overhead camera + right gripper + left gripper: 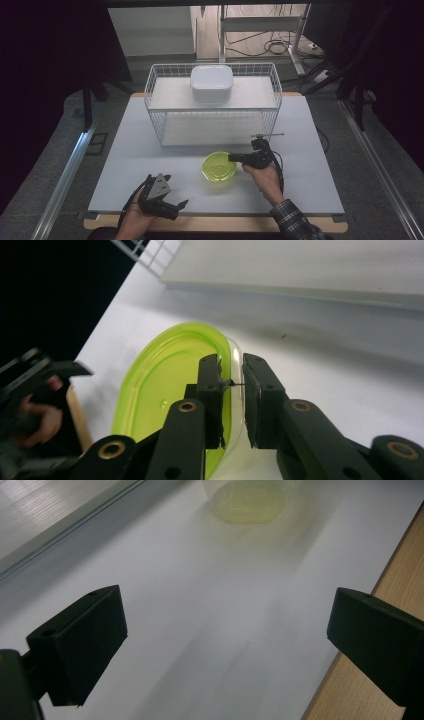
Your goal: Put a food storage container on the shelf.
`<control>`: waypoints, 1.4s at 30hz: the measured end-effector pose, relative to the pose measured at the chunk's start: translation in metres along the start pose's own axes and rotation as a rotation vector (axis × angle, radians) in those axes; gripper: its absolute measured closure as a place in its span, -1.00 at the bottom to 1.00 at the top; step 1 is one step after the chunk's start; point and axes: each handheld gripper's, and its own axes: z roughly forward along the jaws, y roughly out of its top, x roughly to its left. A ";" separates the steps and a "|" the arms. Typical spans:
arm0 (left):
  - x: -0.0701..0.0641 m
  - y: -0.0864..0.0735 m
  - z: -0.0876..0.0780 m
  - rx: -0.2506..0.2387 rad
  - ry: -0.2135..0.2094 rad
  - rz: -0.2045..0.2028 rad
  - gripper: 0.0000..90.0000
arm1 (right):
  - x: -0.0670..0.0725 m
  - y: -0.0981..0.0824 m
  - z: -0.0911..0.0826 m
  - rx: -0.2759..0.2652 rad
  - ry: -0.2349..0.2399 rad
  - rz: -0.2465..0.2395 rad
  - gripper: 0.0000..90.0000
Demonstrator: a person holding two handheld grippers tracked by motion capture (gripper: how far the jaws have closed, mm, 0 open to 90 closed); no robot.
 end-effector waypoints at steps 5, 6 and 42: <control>0.000 0.000 0.000 -0.001 -0.001 -0.002 -0.95 | -0.003 -0.001 0.000 -0.023 -0.014 0.034 0.52; 0.000 0.000 0.000 -0.001 -0.001 -0.001 -0.95 | -0.002 -0.001 -0.002 -0.030 -0.016 0.041 0.49; 0.000 0.000 0.000 0.002 -0.003 0.006 -0.95 | 0.011 0.004 -0.007 -0.039 -0.015 -0.029 0.77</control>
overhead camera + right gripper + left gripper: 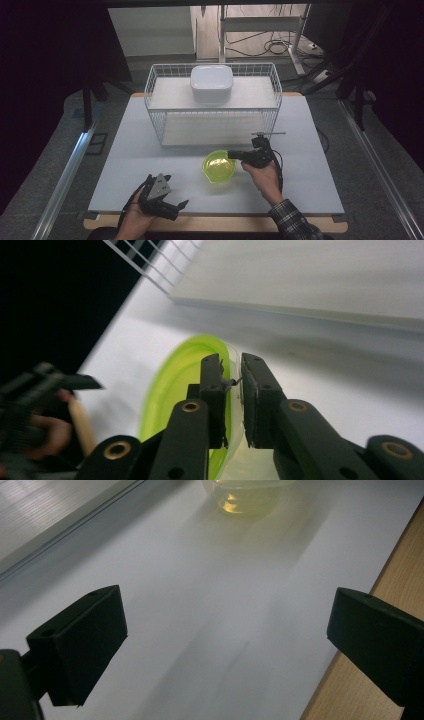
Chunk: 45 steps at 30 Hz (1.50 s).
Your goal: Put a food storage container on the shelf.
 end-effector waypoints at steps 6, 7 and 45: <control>0.000 0.000 0.001 0.003 -0.002 0.001 -0.95 | -0.011 -0.003 -0.002 0.025 -0.046 -0.024 0.61; 0.000 0.000 0.001 0.004 -0.001 0.003 -0.95 | -0.012 -0.003 -0.003 0.023 -0.049 -0.028 0.58; -0.004 0.000 0.002 0.018 -0.003 0.038 -0.94 | -0.024 0.004 0.010 0.056 0.060 0.043 0.64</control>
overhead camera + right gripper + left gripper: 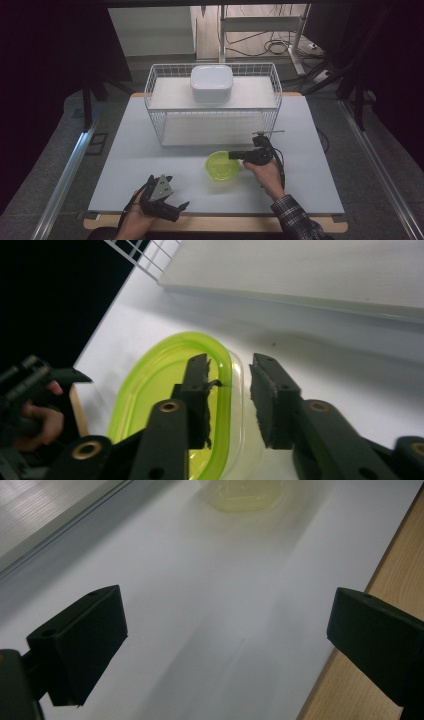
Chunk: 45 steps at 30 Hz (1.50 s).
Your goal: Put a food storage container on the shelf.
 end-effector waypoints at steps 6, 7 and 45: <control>0.000 0.000 0.000 0.000 0.001 0.002 -0.94 | -0.004 0.001 0.000 0.021 0.050 0.060 0.80; 0.000 0.000 0.000 -0.001 0.001 0.002 -0.94 | -0.004 0.000 -0.001 0.015 0.068 0.074 0.81; 0.001 0.001 -0.004 -0.017 0.009 -0.004 -0.95 | 0.068 0.042 -0.064 -0.104 0.199 0.093 0.83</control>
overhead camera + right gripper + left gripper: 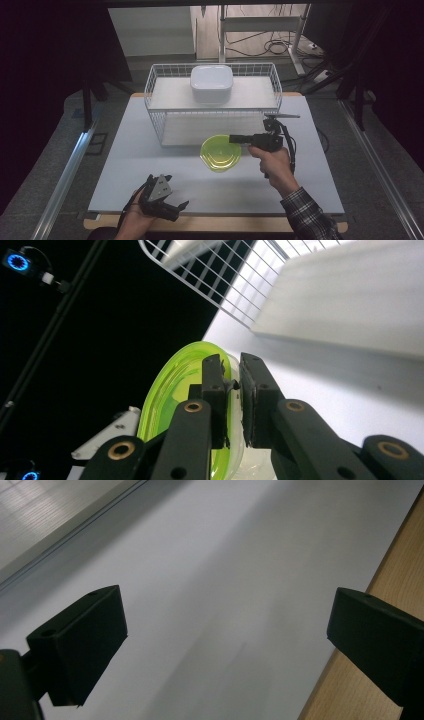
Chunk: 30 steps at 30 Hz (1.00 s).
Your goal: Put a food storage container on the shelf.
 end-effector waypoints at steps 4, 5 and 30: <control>0.001 0.000 0.000 -0.003 0.000 0.000 -0.95 | 0.013 0.013 -0.004 -0.016 0.014 -0.009 0.83; 0.001 0.000 0.000 -0.003 -0.001 0.000 -0.95 | 0.017 0.017 -0.005 -0.023 0.023 -0.006 0.83; 0.002 -0.001 0.000 -0.010 -0.031 -0.017 -0.95 | 0.077 0.169 0.019 -0.332 -0.136 -0.007 0.83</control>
